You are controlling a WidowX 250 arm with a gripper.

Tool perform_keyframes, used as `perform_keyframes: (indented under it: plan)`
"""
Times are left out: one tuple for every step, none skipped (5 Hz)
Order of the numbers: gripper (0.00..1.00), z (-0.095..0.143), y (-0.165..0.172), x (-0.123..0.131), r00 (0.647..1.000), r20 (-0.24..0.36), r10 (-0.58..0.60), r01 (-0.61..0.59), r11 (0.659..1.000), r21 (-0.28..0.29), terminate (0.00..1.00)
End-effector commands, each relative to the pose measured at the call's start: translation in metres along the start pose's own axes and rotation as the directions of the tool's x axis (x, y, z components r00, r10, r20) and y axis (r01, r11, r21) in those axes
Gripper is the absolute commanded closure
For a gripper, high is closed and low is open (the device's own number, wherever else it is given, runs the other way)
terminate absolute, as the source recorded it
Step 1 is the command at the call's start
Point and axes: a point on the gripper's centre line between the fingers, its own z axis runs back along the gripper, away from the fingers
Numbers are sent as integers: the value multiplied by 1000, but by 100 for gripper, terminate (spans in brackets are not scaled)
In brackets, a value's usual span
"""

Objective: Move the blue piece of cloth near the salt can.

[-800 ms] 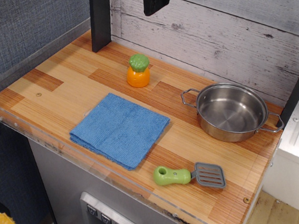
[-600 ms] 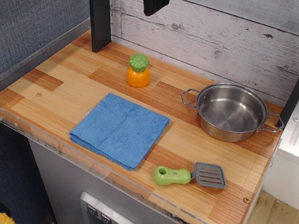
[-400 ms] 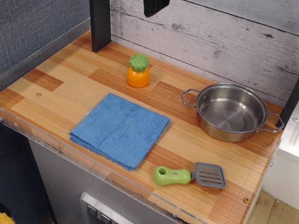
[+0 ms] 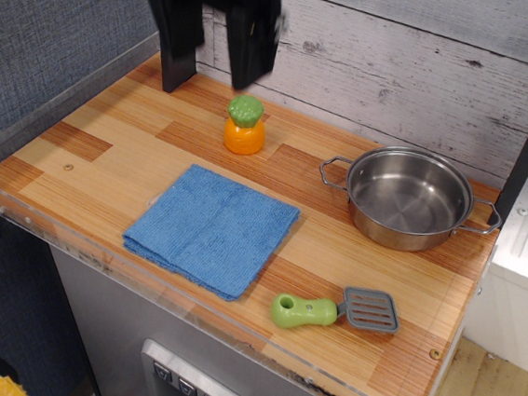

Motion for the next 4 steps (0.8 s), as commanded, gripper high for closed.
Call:
perform_keyframes:
  plan:
    - [0, -39, 9, -13, 998, 16, -67, 67, 998, -3, 0]
    - [0, -63, 9, -15, 995, -1, -98, 98, 995, -10, 0]
    - [0, -85, 14, -17, 990, -68, -123, 126, 991, 41, 0]
    - [0, -101, 21, -13, 992, -57, -110, 113, 993, 45, 0]
